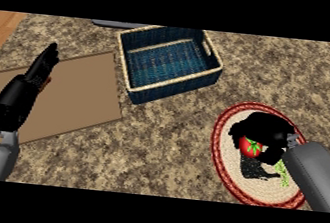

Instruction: Pick the tomato from the placemat and place it in the basket

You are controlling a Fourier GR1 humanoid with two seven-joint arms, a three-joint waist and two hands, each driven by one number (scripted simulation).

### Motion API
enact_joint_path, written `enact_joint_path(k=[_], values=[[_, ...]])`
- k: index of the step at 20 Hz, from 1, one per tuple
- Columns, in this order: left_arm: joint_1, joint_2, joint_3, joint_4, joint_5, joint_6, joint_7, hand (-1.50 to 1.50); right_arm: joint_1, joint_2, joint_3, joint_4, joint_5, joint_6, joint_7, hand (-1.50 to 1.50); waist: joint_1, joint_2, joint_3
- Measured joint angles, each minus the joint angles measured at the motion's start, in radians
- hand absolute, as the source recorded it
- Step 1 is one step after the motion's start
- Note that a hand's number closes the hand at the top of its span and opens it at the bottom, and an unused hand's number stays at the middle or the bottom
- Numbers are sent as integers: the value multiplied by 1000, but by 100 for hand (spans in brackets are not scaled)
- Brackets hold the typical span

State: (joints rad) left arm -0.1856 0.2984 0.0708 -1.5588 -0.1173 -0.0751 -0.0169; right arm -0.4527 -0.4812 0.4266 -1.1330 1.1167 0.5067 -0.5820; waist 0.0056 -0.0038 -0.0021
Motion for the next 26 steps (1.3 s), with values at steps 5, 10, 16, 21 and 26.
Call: enact_joint_path(k=[5, 10, 16, 21, 26], values=[[-17, -2, 12, 19, -10, -13, -5, 0, -16, 25, -4, 51, 49, -79, -57, 150, -1, -3, -3], [-1, -10, 19, 14, -22, 1, 0, 0, 18, 95, -103, 67, 45, -103, 119, 150, -30, -18, -6], [37, 10, 64, 21, -25, 26, 17, 0, 102, 111, -368, 100, 0, -144, 529, 150, -163, -51, -9], [67, 21, 87, 21, -24, 35, 24, 0, 121, 158, -528, 37, 14, -259, 877, 150, -192, -63, -11], [77, 23, 88, 15, -22, 30, 26, 0, 41, 250, -606, -153, 51, -433, 1143, 150, -170, -71, -10]])
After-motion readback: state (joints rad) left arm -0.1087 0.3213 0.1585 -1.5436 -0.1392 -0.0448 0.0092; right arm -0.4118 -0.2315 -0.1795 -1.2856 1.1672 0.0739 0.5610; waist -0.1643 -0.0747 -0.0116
